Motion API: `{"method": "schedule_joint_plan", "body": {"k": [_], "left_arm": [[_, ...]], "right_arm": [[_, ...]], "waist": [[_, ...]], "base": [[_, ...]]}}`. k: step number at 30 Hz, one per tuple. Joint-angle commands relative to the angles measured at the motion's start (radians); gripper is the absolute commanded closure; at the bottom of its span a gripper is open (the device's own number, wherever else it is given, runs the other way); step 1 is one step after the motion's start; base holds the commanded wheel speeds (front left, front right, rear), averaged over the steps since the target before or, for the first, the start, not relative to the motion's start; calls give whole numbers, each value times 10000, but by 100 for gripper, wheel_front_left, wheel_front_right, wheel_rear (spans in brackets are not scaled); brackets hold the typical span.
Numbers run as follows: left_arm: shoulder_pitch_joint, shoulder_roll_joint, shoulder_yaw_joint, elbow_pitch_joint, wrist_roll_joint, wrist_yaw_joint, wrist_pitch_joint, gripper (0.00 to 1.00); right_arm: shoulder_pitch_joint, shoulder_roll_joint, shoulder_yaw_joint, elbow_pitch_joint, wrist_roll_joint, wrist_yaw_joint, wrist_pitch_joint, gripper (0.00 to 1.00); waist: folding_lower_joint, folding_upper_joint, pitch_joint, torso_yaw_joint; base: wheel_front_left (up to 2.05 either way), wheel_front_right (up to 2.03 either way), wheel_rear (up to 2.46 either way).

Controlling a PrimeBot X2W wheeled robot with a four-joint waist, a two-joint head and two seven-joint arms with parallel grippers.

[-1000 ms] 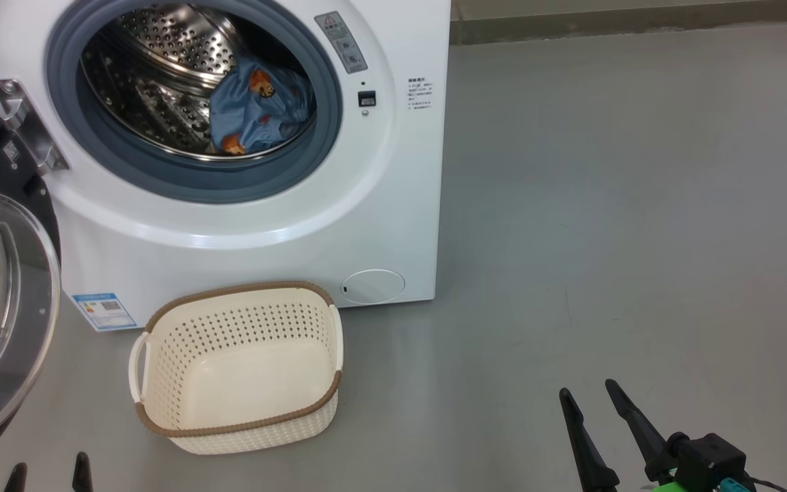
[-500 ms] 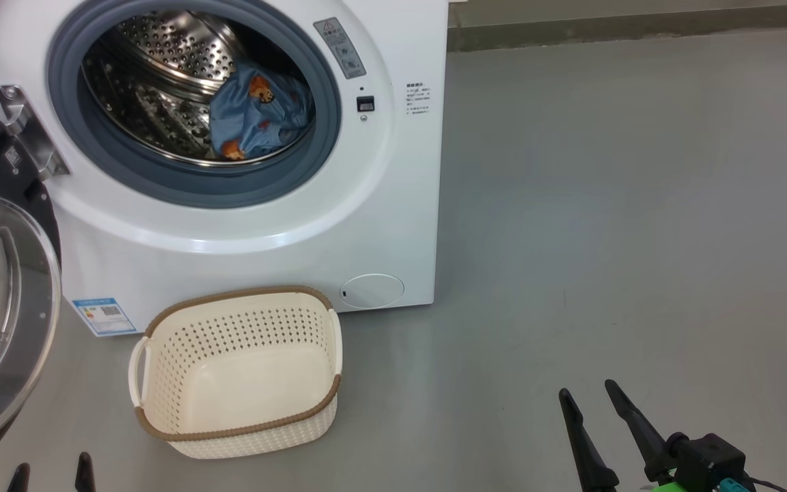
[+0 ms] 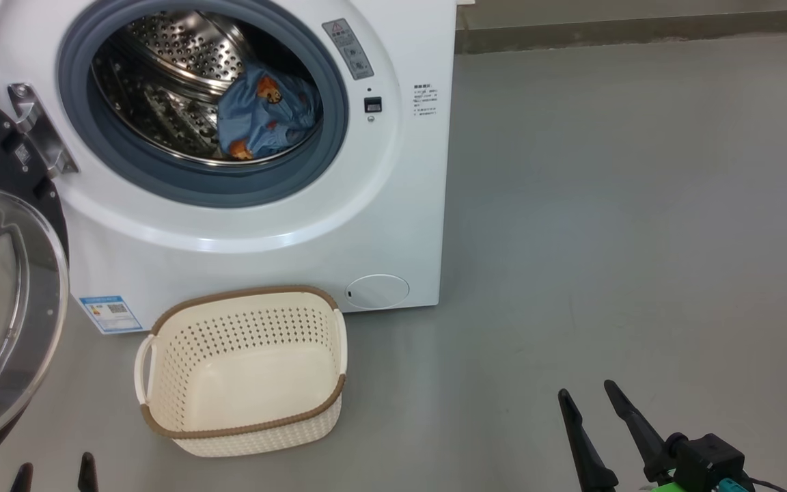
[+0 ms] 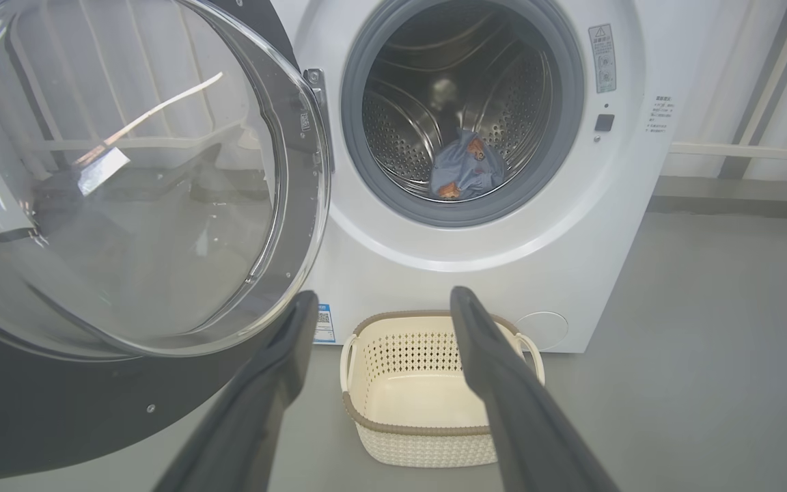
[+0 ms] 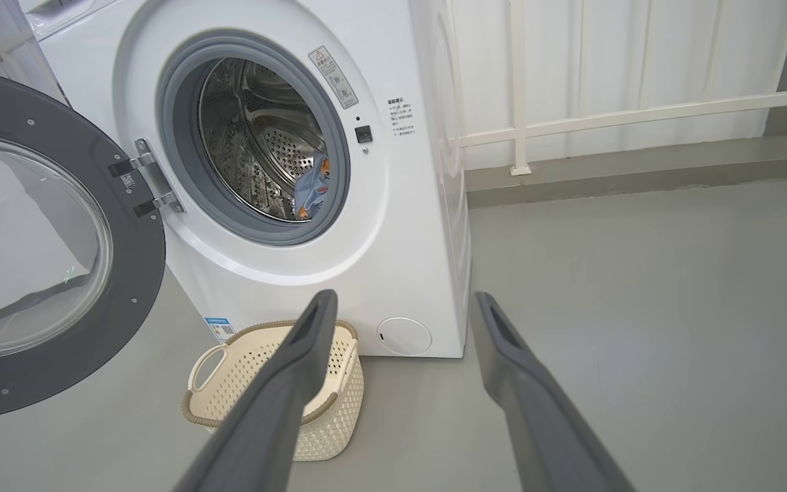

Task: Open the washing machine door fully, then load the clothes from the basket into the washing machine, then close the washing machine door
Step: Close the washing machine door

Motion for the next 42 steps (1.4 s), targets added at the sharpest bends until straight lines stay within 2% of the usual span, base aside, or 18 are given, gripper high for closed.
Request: {"method": "schedule_joint_plan", "body": {"k": [1, 19, 30, 42], "left_arm": [[-311, 70, 292, -211, 98, -22, -65, 0], [-365, 16, 342, -193, 68, -24, -65, 0], [-361, -40, 470, -98, 58, 41, -65, 0], [-384, -73, 421, -76, 114, 139, -65, 0]], "right_arm": [[-134, -16, 253, -216, -45, 16, -48, 0], [-68, -16, 239, -244, -22, 16, -48, 0], [-124, -16, 370, -141, 10, 16, -48, 0], [-203, -16, 514, -4, 47, 16, -48, 0]], "waist": [[0, 0, 8, 13], [0, 0, 63, 280], [0, 0, -32, 1076], [0, 0, -40, 2425]], "base": [[0, 0, 0], [0, 0, 0], [0, 0, 0], [0, 0, 0]]}}
